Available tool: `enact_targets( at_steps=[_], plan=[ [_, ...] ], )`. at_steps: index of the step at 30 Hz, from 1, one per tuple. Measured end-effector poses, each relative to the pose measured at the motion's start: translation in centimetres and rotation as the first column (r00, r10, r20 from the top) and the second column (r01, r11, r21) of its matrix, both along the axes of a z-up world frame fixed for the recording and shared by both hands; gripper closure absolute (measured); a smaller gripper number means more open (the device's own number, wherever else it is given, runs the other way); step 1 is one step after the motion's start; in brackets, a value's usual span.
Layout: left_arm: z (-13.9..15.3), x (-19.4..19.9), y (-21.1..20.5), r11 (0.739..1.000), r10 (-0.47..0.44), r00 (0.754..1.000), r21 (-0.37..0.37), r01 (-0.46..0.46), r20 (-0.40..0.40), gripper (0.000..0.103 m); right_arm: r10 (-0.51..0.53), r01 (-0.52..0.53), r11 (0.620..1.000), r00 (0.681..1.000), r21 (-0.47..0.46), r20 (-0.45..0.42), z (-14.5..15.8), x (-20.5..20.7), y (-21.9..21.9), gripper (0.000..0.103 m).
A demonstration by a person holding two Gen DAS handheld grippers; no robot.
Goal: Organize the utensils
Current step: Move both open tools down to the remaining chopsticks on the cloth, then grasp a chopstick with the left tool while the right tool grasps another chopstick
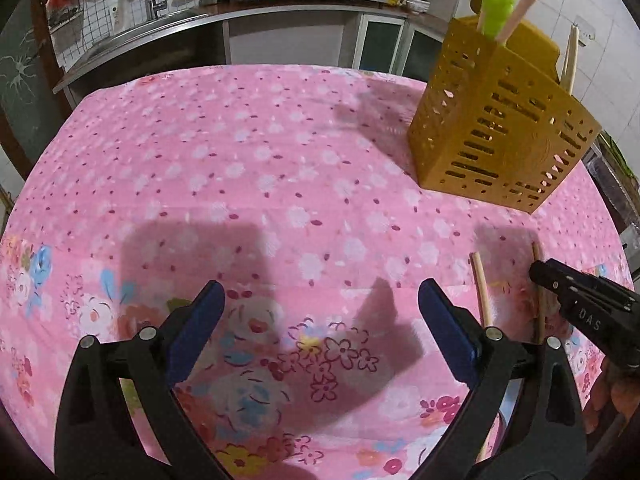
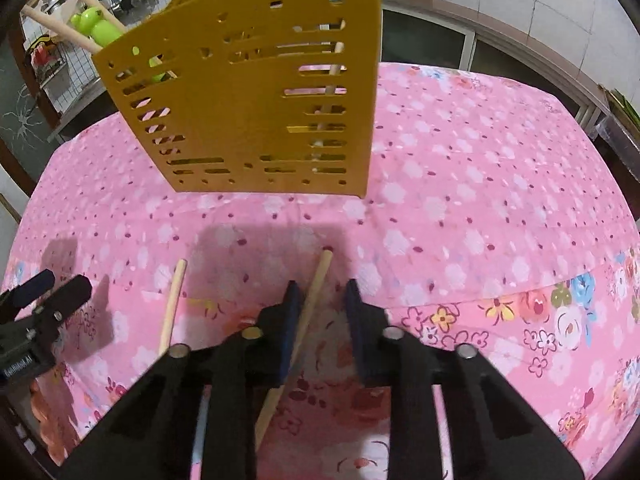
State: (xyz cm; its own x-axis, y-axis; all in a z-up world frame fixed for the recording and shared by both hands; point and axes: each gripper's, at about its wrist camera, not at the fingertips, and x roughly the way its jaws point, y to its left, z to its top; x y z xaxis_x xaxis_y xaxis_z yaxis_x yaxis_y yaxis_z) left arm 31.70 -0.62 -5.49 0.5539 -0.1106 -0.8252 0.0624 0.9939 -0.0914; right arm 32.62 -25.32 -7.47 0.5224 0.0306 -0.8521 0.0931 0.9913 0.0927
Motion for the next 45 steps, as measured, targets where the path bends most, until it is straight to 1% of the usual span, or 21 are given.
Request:
enact_targets(
  at_steps=[2, 4, 7, 13, 14, 16, 18, 21, 26, 28, 29, 30, 32, 34, 36, 37, 38, 39, 45],
  plan=[
    [-0.1, 0.0, -0.5, 1.000, -0.006, 1.000, 0.005, 0.006, -0.005, 0.009, 0.010, -0.011, 1.000, 1.000, -0.017, -0.006, 0.1, 0.3, 0.4, 0.092],
    [0.1, -0.1, -0.8, 1.000, -0.009, 1.000, 0.008, 0.009, -0.004, 0.009, 0.024, -0.024, 1.000, 1.000, -0.020, -0.009, 0.2, 0.5, 0.3, 0.093],
    [0.2, -0.1, -1.5, 1.000, -0.024, 1.000, 0.011, 0.024, -0.006, 0.010, 0.037, -0.037, 0.999, 0.999, -0.018, -0.005, 0.5, 0.4, -0.3, 0.097],
    [0.2, -0.2, -3.8, 0.997, -0.067, 0.998, 0.024, 0.068, -0.020, 0.010, 0.009, -0.009, 1.000, 1.000, -0.010, 0.007, 0.8, -0.2, -3.2, 0.097],
    [0.1, -0.2, -4.4, 0.996, -0.081, 0.996, 0.020, 0.081, -0.027, 0.013, 0.002, -0.002, 1.000, 1.000, -0.008, 0.008, 0.8, -0.3, -3.7, 0.097],
    [0.0, -0.1, -5.2, 0.996, -0.091, 0.995, 0.019, 0.092, -0.039, 0.020, -0.013, 0.013, 1.000, 1.000, -0.002, 0.009, 0.7, -0.5, -4.5, 0.097],
    [-0.2, 0.0, -6.1, 0.994, -0.106, 0.993, 0.009, 0.107, -0.053, 0.035, -0.027, 0.027, 1.000, 1.000, 0.006, 0.010, 0.6, -0.7, -5.4, 0.097],
    [-0.3, 0.2, -7.6, 0.992, -0.127, 0.990, 0.019, 0.128, -0.065, 0.046, -0.042, 0.041, 0.999, 0.999, 0.008, 0.012, 0.6, -0.8, -6.2, 0.097],
    [0.1, 0.1, -9.5, 0.989, -0.147, 0.987, 0.014, 0.148, -0.063, 0.046, -0.042, 0.041, 0.999, 0.999, 0.019, 0.009, 0.2, -0.8, -7.0, 0.097],
    [-0.2, 0.2, -10.3, 0.986, -0.164, 0.983, 0.015, 0.165, -0.080, 0.051, -0.039, 0.039, 0.999, 0.999, 0.020, 0.013, 0.0, -1.0, -7.2, 0.097],
    [-0.4, 0.3, -10.7, 0.985, -0.169, 0.981, 0.020, 0.172, -0.093, 0.059, -0.039, 0.039, 0.999, 0.999, 0.018, 0.012, 0.0, -1.0, -7.2, 0.097],
    [-0.7, 0.4, -10.8, 0.984, -0.169, 0.981, 0.034, 0.173, -0.098, 0.062, -0.037, 0.037, 0.999, 0.999, 0.014, 0.014, 0.0, -1.1, -7.1, 0.097],
    [-0.7, 0.2, -11.2, 0.982, -0.170, 0.982, 0.066, 0.175, -0.084, 0.065, -0.035, 0.035, 0.999, 0.999, 0.010, 0.018, 0.0, -0.9, -7.2, 0.097],
    [-0.7, 0.1, -11.3, 0.983, -0.168, 0.982, 0.067, 0.174, -0.081, 0.072, -0.035, 0.035, 0.999, 0.999, 0.010, 0.020, 0.0, -0.9, -7.0, 0.097],
    [-0.7, 0.2, -11.5, 0.984, -0.161, 0.983, 0.067, 0.167, -0.087, 0.084, -0.036, 0.036, 0.999, 0.999, 0.014, 0.021, 0.0, -0.9, -7.1, 0.097],
    [-0.7, 0.4, -11.5, 0.984, -0.163, 0.983, 0.065, 0.169, -0.090, 0.088, -0.038, 0.037, 0.999, 0.999, 0.017, 0.021, 0.0, -0.9, -7.0, 0.097],
    [-0.7, 0.7, -11.5, 0.984, -0.164, 0.982, 0.057, 0.170, -0.093, 0.095, -0.039, 0.039, 0.999, 0.999, 0.021, 0.022, 0.1, -0.9, -7.1, 0.097],
    [-0.6, 0.9, -11.5, 0.984, -0.165, 0.982, 0.050, 0.170, -0.096, 0.097, -0.040, 0.039, 0.999, 0.999, 0.021, 0.023, 0.1, -0.9, -7.1, 0.097],
    [-0.4, 0.9, -11.6, 0.984, -0.168, 0.983, 0.053, 0.172, -0.076, 0.098, -0.042, 0.041, 0.999, 0.999, 0.033, 0.029, 0.3, -1.0, -7.2, 0.097]
  ],
)
